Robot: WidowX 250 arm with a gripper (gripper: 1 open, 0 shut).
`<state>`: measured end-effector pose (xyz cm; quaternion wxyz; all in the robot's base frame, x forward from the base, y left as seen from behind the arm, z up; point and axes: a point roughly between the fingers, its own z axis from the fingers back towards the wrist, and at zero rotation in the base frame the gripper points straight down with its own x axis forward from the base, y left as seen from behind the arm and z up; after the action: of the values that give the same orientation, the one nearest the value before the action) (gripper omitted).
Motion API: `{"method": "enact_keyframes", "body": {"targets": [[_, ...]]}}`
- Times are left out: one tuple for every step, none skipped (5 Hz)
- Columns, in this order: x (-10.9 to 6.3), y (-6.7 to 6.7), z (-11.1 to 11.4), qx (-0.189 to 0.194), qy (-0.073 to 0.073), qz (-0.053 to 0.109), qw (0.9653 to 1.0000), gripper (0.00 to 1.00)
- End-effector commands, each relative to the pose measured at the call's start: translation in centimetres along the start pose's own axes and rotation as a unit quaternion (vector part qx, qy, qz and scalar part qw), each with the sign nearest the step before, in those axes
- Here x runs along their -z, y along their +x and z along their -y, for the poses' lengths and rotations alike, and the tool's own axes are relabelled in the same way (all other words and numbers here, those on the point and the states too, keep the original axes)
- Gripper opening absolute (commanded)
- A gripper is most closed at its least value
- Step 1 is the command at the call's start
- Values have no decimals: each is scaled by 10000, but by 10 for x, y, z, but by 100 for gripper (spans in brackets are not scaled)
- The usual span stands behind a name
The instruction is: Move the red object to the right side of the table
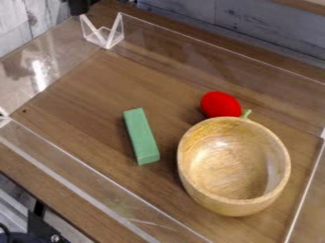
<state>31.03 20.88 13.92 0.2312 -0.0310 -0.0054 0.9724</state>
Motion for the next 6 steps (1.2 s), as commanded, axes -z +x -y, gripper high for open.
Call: {"method": "enact_keyframes", "body": {"targets": [[-9,1,3,-159,-252,-171,9994,100],[7,3,-1,-326,-192,-177,9991,100],[11,-9,-16,381,-24,-177,9991,100],[9,-24,-33,564,95,-180,9982,100],[6,-43,-55,887,188,-177,9957,100],[13,-56,-78,1515,226,-183,9880,100]]}}
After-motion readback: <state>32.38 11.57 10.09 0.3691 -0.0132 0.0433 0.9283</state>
